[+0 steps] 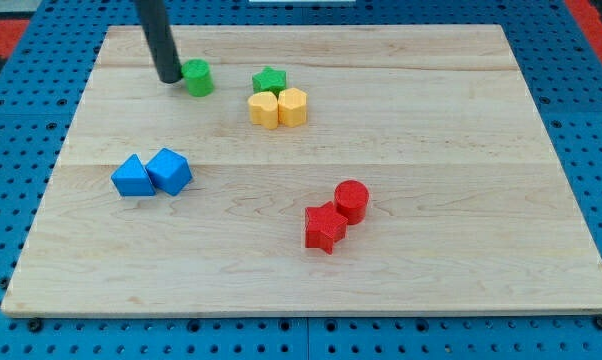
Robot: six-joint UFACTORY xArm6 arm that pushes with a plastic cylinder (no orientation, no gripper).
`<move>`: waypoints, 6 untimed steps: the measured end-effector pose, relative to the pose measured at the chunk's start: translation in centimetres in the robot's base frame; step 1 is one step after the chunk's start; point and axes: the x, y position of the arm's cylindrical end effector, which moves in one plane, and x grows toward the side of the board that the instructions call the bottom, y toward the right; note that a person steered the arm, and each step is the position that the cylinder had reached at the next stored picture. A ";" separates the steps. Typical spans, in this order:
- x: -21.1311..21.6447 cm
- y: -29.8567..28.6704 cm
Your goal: Nudge the blue cube down a bit
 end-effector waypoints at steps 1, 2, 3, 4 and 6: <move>0.0 4.5; 1.2 6.1; 6.9 3.9; 13.8 1.1; 13.4 -9.3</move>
